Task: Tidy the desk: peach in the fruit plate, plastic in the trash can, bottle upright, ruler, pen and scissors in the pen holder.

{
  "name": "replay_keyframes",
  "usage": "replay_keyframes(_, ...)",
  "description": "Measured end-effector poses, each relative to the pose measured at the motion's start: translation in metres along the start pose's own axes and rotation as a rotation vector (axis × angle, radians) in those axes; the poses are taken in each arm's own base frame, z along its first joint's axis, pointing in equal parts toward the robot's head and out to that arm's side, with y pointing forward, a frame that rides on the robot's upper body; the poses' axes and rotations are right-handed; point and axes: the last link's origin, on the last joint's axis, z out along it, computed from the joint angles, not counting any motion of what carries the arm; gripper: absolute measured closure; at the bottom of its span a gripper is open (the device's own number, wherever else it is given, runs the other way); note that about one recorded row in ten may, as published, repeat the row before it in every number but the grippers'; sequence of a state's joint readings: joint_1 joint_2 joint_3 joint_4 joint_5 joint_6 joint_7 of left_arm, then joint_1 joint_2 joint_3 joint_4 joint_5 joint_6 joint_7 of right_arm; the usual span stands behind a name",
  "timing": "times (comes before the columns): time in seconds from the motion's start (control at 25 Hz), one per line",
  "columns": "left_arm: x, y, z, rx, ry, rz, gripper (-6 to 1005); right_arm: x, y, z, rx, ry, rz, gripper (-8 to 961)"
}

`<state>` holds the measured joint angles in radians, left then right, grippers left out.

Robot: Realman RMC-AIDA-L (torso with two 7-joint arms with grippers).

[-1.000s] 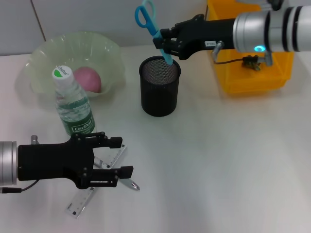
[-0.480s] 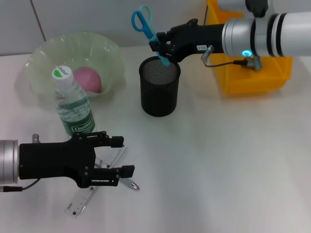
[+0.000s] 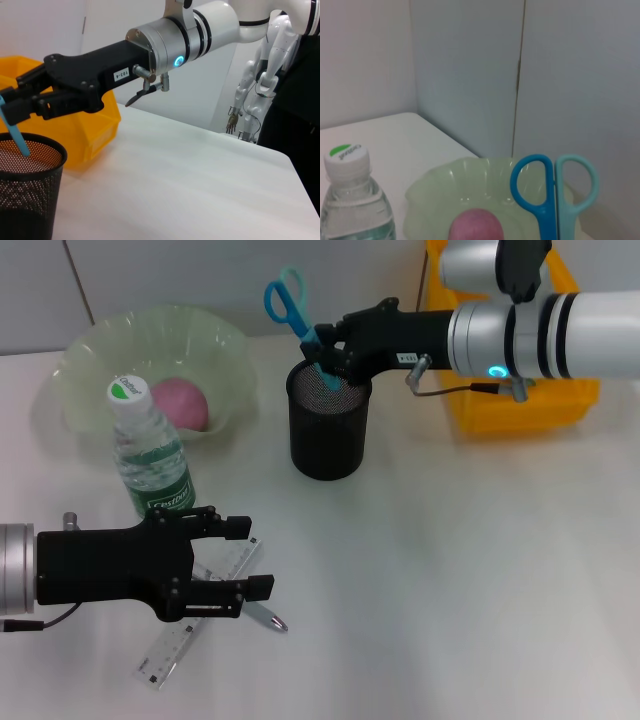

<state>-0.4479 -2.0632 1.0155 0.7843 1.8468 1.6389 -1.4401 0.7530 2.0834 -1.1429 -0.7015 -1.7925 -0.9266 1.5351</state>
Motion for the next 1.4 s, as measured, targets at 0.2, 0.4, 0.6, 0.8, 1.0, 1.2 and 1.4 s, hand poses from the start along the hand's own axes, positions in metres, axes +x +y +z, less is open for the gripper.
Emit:
replay_keyframes(0.2,0.000,-0.001,-0.001,0.004,-0.001,0.003,206,0.009,0.001,-0.001,0.001,0.015,0.020,698)
replay_keyframes(0.4,0.001,-0.001,-0.002,0.008,0.001,0.004,206,0.014,0.000,-0.003,0.004,0.024,0.028,696)
replay_keyframes(0.6,0.002,-0.002,-0.003,0.015,0.006,0.005,206,0.017,0.002,-0.002,-0.003,0.038,0.021,693)
replay_keyframes(0.8,0.002,-0.003,-0.003,0.016,0.007,0.006,206,0.019,0.002,-0.002,-0.003,0.044,0.025,642)
replay_keyframes(1.0,0.002,-0.003,-0.003,0.016,0.008,0.007,206,0.020,0.002,-0.003,-0.002,0.045,0.026,558)
replay_keyframes(1.2,0.002,-0.003,-0.004,0.021,0.010,0.010,206,0.020,0.001,-0.012,0.003,0.026,0.027,524)
replay_keyframes(1.4,0.003,-0.003,-0.005,0.018,0.010,0.009,206,0.018,0.005,-0.028,-0.019,-0.040,0.070,491)
